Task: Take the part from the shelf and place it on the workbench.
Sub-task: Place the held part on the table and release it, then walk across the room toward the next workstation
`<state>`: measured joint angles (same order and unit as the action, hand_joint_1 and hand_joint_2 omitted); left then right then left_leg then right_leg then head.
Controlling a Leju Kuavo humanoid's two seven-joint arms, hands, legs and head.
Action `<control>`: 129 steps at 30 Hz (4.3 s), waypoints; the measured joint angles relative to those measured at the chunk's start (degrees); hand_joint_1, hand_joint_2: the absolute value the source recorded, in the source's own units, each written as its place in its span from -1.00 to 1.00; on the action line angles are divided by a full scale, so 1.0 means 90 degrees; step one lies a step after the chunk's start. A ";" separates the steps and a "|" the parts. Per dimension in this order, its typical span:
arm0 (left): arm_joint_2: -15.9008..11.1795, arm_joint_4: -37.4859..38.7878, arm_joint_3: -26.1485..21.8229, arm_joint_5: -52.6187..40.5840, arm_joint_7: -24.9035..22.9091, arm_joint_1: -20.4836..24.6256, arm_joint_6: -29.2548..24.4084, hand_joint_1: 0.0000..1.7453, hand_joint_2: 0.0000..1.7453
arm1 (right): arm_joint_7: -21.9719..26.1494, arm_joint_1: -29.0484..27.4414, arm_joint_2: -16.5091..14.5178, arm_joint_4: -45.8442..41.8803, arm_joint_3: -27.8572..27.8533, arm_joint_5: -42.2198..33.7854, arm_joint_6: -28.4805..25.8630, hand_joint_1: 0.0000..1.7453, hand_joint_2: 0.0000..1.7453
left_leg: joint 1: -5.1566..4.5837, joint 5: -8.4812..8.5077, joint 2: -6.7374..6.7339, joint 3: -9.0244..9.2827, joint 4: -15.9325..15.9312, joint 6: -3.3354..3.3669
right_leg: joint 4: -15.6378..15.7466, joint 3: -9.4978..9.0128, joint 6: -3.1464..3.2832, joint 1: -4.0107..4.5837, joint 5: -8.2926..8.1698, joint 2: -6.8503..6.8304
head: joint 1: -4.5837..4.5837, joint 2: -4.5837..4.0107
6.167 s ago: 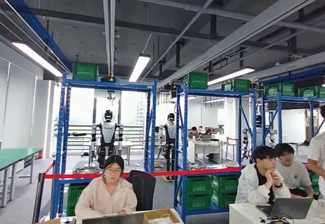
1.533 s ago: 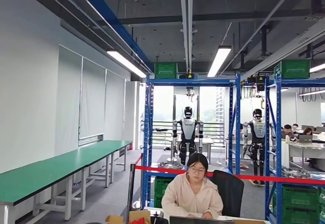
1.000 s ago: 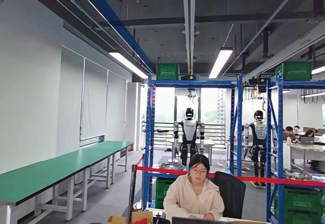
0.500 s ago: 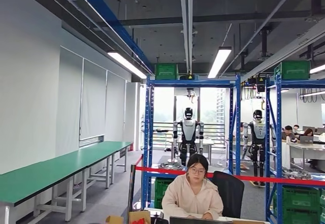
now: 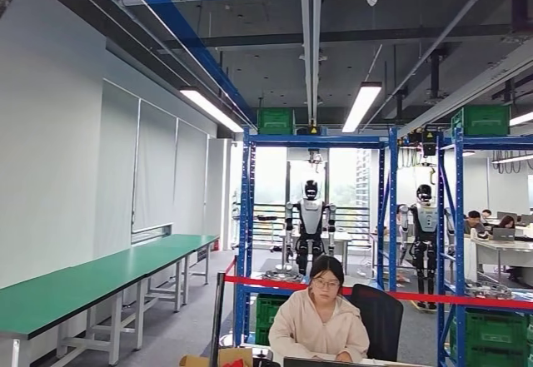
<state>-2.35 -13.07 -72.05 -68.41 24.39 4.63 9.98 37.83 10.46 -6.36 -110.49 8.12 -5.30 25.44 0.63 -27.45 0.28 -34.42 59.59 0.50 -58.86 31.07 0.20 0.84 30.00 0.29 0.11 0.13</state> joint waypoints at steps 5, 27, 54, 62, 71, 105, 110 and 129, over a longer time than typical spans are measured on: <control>0.0002 0.0000 -0.0015 0.0000 -0.0006 -0.0020 -0.0026 -1.00 -1.00 | 0.0000 -0.0108 -0.0084 -0.0213 -0.0001 -0.0132 0.0089 -1.00 -1.00 | 0.0030 -0.0248 0.0001 -0.0114 0.0212 -0.0151 | 0.0156 0.0074 0.0141 -0.0006 -0.0198 -0.0036 | 0.0000 0.0000; 0.0015 0.0000 -0.0036 -0.0001 -0.0084 -0.0046 -0.0042 -1.00 -1.00 | 0.0151 -0.0501 -0.0168 -0.0437 0.0024 -0.0338 0.0328 -1.00 -1.00 | -0.0061 0.0037 -0.0081 0.0095 -0.0176 0.0142 | -0.1384 0.0583 -0.0173 -0.0084 0.0326 -0.0027 | 0.0000 0.0000; 0.0062 0.0000 -0.0051 -0.0002 -0.0047 -0.0034 -0.0036 -1.00 -1.00 | 0.0076 -0.0646 -0.0338 -0.0572 -0.0192 -0.0487 0.0496 -1.00 -1.00 | 0.0020 -0.0267 -0.0112 0.0350 -0.0134 0.0123 | -0.1399 0.1029 -0.0234 -0.0094 0.0623 0.0049 | -0.0001 0.0000; 0.0108 0.0000 -0.0129 0.0045 -0.0045 -0.0064 -0.0047 -1.00 -1.00 | 0.0127 -0.0932 -0.0338 -0.0478 -0.0309 -0.0247 0.0364 -1.00 -1.00 | -0.0049 0.0204 -0.0184 -0.0120 -0.0134 0.0048 | 0.0409 -0.0676 0.0039 0.0071 0.0262 -0.0016 | -0.0001 0.0000; 0.0135 0.0000 -0.0282 0.0181 -0.0030 -0.0128 -0.0107 -1.00 -1.00 | -0.0103 -0.1417 -0.0294 0.0482 -0.0477 0.0323 -0.0057 -1.00 -1.00 | 0.0029 -0.0916 -0.0104 -0.0462 0.1557 -0.0163 | 0.0458 -0.0126 0.0213 0.0055 -0.0211 -0.0069 | -0.0002 0.0000; 0.0349 -0.0005 -0.0697 0.0168 -0.0003 -0.0161 -0.0161 -1.00 -1.00 | -0.1912 -0.0987 0.0269 1.0957 -0.1548 0.3795 -0.3643 -1.00 -1.00 | 0.0049 -0.0411 -0.0082 0.0365 0.0902 -0.0160 | 0.0213 0.0238 0.0122 0.0028 -0.0316 -0.0056 | -0.0004 0.0000; 0.0365 -0.0005 -0.0768 0.0212 -0.0120 -0.0095 -0.0186 -1.00 -1.00 | -0.2325 -0.0992 0.0295 1.1039 -0.1672 0.3607 -0.3440 -1.00 -1.00 | 0.0019 -0.0706 -0.0086 0.1084 -0.0308 -0.0007 | -0.0034 0.0524 -0.0039 0.0032 -0.0463 -0.0036 | 0.0001 0.0001; 0.0446 -0.0007 -0.0782 0.0135 -0.0282 -0.0009 -0.0236 -1.00 0.00 | -0.4255 -0.1068 0.0488 1.1089 -0.2664 0.3000 -0.3181 -1.00 1.00 | -0.0024 -0.0272 -0.0150 0.0671 -0.0357 0.0090 | 0.0340 -0.0183 -0.0045 -0.0013 -0.0122 -0.0013 | -0.0001 0.0000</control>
<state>1.66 -13.14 -79.08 -67.20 21.85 4.55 7.85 -0.46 0.84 -1.97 -10.69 -15.86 21.70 -3.20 0.42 -29.90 -1.07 -28.38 56.37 1.32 -55.80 29.43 -0.20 0.72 28.90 0.17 0.10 0.13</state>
